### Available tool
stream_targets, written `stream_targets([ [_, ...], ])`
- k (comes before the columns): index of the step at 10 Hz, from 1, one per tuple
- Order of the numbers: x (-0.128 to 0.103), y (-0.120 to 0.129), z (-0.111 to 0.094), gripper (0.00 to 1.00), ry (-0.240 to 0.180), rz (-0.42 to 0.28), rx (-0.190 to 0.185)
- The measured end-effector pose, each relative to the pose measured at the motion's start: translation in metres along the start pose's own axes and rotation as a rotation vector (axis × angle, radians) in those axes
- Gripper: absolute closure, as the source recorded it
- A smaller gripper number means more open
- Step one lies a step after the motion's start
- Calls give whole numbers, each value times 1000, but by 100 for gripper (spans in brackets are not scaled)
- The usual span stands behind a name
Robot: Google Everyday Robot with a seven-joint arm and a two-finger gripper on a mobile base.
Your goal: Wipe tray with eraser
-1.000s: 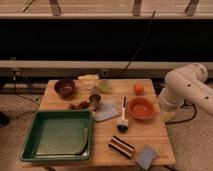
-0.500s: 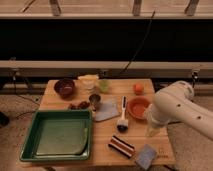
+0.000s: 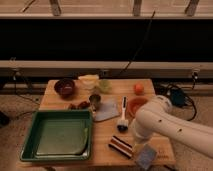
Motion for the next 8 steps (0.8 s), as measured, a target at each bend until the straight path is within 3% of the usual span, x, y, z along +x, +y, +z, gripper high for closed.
stream_targets([
  [4,-8,-10,26,35,-32,33,-30],
  [8,-5,-14,59,35,-57,143,-117],
])
